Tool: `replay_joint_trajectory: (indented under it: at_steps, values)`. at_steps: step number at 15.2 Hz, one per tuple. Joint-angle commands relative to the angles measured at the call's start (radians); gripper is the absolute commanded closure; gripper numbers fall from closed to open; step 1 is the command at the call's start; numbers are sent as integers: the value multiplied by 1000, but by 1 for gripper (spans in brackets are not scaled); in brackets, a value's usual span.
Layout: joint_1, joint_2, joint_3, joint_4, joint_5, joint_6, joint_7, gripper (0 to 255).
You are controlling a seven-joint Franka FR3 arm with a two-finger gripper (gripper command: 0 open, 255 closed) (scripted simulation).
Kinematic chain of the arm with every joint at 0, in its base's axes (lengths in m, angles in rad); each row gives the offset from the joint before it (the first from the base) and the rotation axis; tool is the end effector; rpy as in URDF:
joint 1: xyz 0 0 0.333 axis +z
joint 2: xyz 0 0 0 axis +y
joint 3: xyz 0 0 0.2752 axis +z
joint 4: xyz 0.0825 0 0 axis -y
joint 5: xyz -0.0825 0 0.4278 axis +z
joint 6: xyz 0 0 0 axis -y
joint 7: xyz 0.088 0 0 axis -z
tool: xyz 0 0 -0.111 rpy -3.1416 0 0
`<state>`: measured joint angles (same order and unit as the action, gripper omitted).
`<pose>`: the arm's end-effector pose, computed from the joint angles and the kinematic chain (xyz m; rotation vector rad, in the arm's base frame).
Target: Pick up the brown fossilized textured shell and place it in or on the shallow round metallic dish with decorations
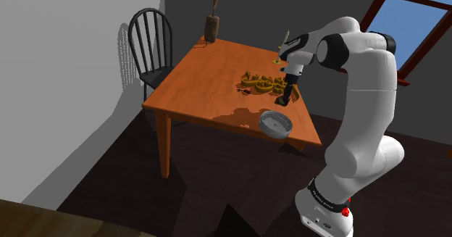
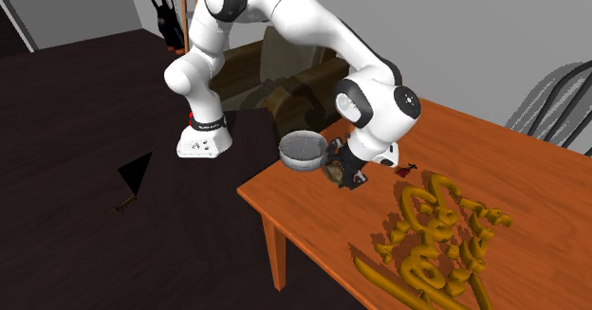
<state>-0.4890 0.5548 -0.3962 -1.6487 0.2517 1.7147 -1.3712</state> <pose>0.4330 -0.4721 0.2202 -2.6712 -0.5430 0.2308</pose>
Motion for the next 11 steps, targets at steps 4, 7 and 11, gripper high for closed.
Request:
replay_joint_trajectory:
  at_steps: [4,7,11]
  values:
    - [3,-32,-7,22,-13,-52,9,255]
    - [4,-50,-10,38,-19,-83,15,255]
    - [5,-70,-14,62,-28,-127,21,255]
